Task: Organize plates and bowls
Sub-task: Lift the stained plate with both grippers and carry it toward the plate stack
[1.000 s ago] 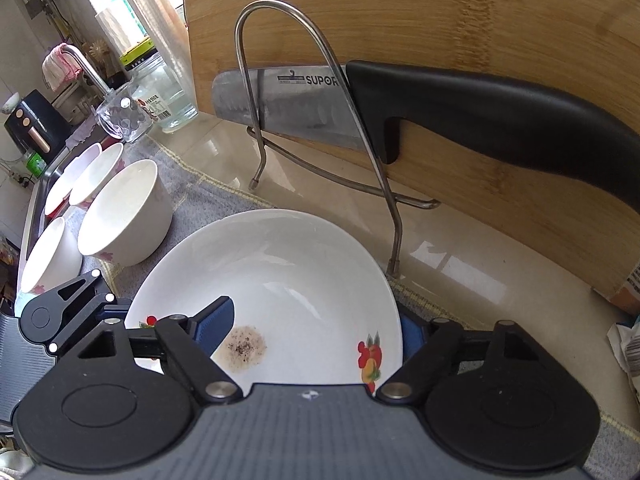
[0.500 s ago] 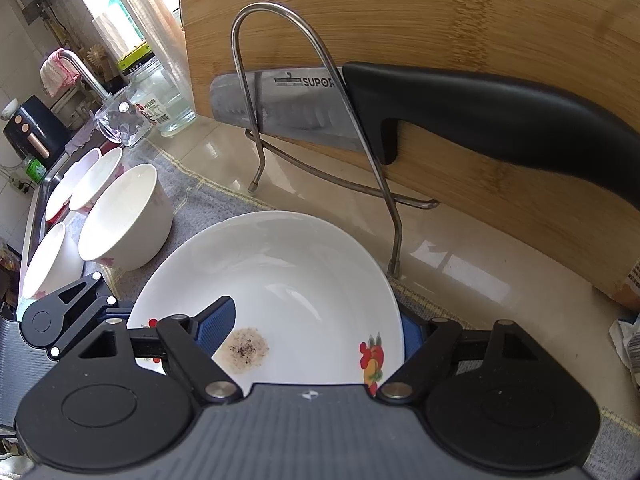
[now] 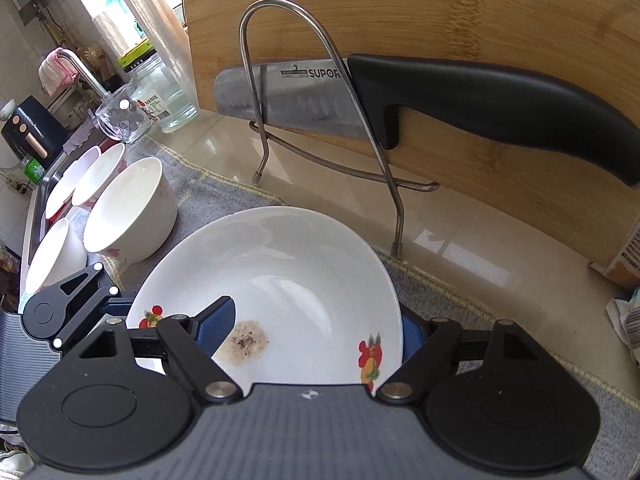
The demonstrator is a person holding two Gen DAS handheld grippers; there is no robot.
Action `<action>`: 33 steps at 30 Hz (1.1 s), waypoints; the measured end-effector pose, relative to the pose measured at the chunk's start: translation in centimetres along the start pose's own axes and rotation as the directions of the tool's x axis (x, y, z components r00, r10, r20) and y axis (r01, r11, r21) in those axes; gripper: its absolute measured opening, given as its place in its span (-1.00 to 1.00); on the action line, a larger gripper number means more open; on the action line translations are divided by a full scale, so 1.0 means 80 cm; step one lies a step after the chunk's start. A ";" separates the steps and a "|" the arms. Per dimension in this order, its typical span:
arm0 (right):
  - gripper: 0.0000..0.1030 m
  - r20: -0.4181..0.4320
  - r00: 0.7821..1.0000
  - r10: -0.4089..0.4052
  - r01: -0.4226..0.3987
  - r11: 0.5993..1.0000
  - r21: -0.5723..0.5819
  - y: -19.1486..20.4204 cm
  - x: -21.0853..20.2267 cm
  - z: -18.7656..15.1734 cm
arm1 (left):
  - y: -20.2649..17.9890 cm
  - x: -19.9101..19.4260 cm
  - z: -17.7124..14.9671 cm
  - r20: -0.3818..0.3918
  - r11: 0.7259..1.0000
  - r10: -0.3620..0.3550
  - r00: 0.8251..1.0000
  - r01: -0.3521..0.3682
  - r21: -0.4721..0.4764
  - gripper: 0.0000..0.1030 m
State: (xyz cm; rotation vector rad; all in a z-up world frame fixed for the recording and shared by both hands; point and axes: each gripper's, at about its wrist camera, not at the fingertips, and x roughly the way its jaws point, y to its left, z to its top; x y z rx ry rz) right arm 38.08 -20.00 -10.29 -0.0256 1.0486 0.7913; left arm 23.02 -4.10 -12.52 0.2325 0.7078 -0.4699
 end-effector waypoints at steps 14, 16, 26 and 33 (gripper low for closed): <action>0.67 0.007 1.000 0.002 -0.002 1.000 0.019 0.015 -0.021 -0.015 | -0.003 -0.013 0.001 -0.014 1.000 -0.026 1.000 0.026 0.006 0.95; 0.67 0.009 1.000 0.000 -0.001 1.000 0.022 0.019 -0.024 -0.017 | -0.006 -0.019 -0.001 -0.015 1.000 -0.028 0.999 0.029 0.007 0.95; 0.67 0.018 1.000 -0.006 0.005 0.999 0.044 0.035 -0.042 -0.036 | -0.015 -0.042 -0.003 -0.020 0.999 -0.046 0.999 0.047 0.025 0.95; 0.67 0.032 0.999 -0.013 0.011 0.998 0.060 0.049 -0.057 -0.052 | -0.025 -0.061 -0.005 -0.028 0.997 -0.061 0.998 0.062 0.050 0.95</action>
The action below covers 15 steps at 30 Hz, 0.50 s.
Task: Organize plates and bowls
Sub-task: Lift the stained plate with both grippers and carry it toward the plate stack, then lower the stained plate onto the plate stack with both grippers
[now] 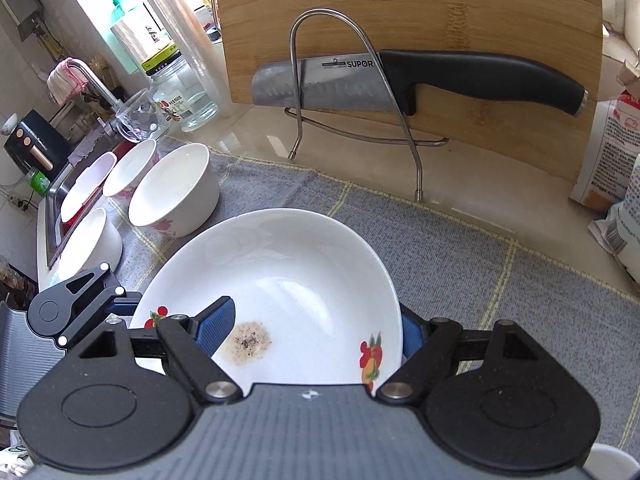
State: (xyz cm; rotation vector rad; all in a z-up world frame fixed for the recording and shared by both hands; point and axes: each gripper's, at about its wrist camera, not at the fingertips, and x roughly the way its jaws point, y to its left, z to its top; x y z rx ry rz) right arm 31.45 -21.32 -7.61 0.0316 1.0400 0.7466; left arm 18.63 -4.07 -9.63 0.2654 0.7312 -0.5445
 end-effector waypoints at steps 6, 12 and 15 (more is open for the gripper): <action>0.67 0.012 1.000 -0.011 0.011 1.000 0.027 0.007 -0.018 -0.017 | -0.015 -0.018 -0.003 0.000 0.999 -0.017 1.000 0.017 0.029 0.95; 0.67 0.029 0.999 -0.025 0.023 0.999 0.048 0.012 -0.039 -0.039 | -0.027 -0.028 -0.002 -0.003 0.998 -0.042 0.999 0.042 0.052 0.95; 0.68 0.037 0.999 -0.034 0.032 0.998 0.060 0.013 -0.047 -0.048 | -0.034 -0.032 -0.002 -0.007 0.996 -0.056 0.998 0.057 0.064 0.95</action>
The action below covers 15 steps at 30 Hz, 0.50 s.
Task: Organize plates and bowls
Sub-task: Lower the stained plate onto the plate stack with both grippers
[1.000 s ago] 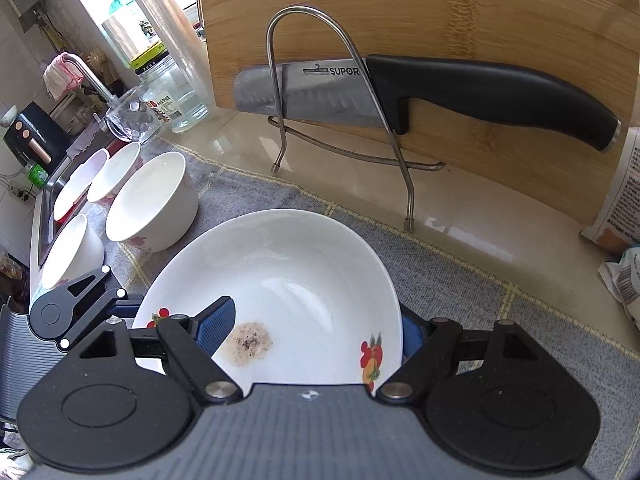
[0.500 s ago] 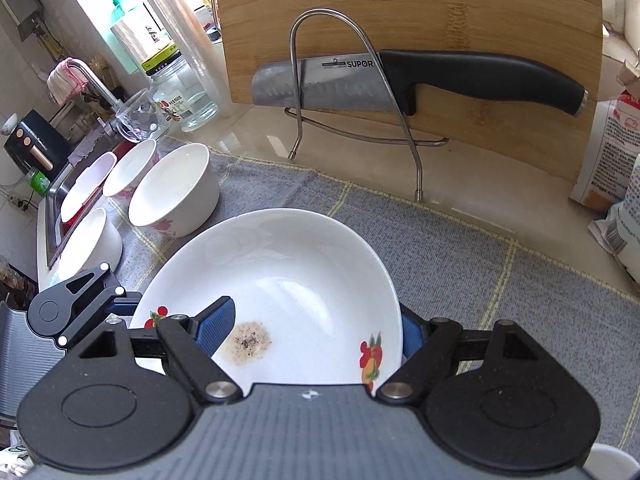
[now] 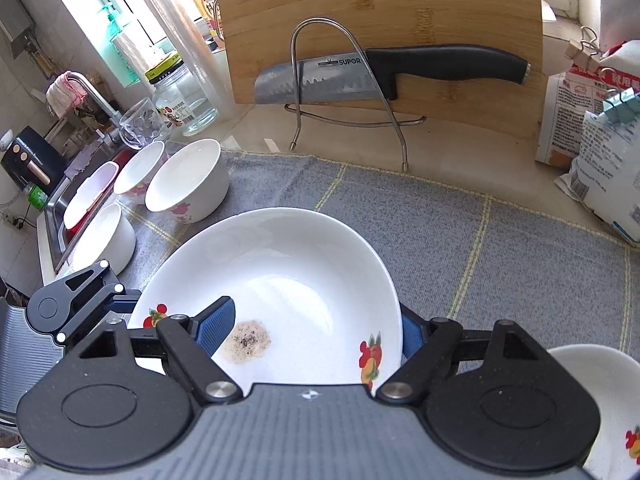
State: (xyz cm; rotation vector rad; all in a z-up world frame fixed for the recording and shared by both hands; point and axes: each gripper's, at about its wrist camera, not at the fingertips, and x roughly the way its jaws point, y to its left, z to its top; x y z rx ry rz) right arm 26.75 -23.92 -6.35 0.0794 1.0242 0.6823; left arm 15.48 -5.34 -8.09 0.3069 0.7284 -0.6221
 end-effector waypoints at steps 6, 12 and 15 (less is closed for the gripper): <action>0.68 0.017 1.000 -0.013 0.012 0.999 0.037 -0.006 -0.018 -0.022 | -0.016 -0.002 0.003 -0.007 0.999 -0.033 0.999 0.033 0.029 0.95; 0.68 0.043 0.998 -0.042 0.038 0.996 0.086 -0.016 -0.040 -0.047 | -0.034 0.001 0.009 -0.012 0.995 -0.074 0.997 0.075 0.070 0.95; 0.68 0.055 0.997 -0.060 0.054 0.992 0.112 -0.024 -0.055 -0.060 | -0.044 0.005 0.016 -0.012 0.990 -0.098 0.995 0.098 0.096 0.95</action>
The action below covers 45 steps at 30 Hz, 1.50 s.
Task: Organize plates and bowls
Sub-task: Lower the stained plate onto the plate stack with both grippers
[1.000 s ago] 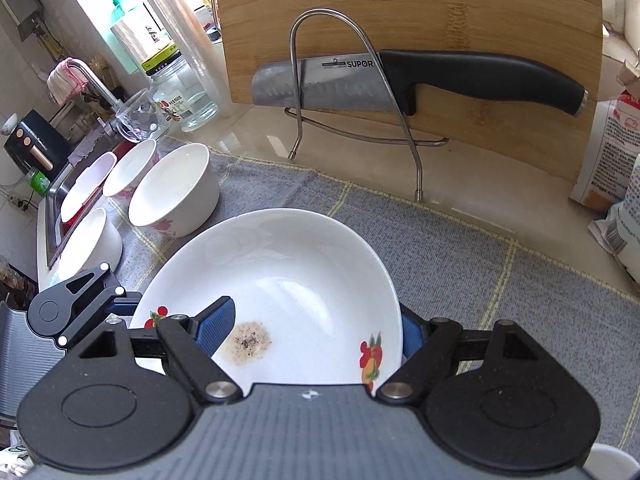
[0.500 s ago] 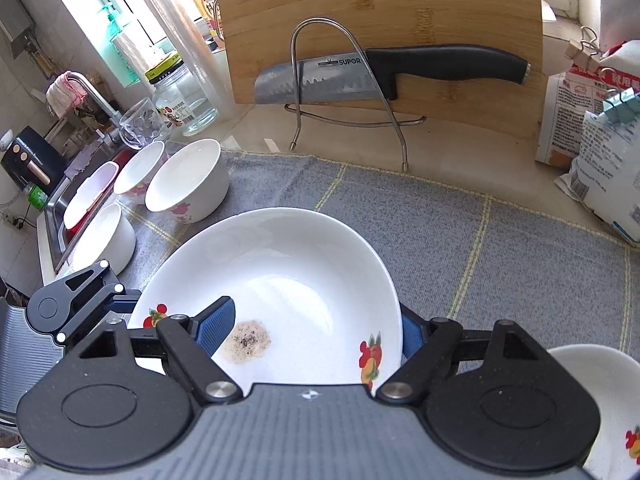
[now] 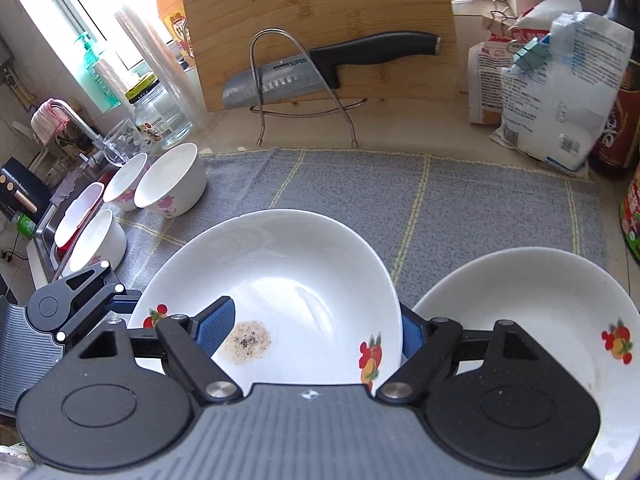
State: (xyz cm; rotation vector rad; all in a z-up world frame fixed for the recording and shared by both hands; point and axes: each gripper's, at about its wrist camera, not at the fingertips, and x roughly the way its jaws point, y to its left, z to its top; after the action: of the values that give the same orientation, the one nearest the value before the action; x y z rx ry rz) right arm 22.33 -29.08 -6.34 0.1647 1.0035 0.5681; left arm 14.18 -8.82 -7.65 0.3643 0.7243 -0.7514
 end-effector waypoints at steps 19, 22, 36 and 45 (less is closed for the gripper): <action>0.68 0.067 0.987 -0.146 0.134 0.979 0.154 -0.064 -0.078 -0.054 | -0.059 0.049 0.043 0.007 0.977 -0.160 0.987 0.157 0.141 0.95; 0.68 0.062 0.986 -0.157 0.145 0.975 0.170 -0.072 -0.082 -0.058 | -0.063 0.057 0.047 -0.002 0.973 -0.177 0.984 0.176 0.152 0.95; 0.68 0.065 0.980 -0.187 0.168 0.960 0.225 -0.105 -0.091 -0.067 | -0.071 0.085 0.064 -0.013 0.961 -0.211 0.977 0.210 0.182 0.95; 0.68 0.062 0.979 -0.193 0.173 0.955 0.240 -0.117 -0.092 -0.066 | -0.070 0.097 0.070 -0.020 0.958 -0.217 0.976 0.217 0.189 0.95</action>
State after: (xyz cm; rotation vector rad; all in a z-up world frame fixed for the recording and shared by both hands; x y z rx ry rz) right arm 18.44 -41.48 -7.28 0.2988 0.9893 0.2705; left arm 16.64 -19.52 -9.50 0.4629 0.7003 -1.0335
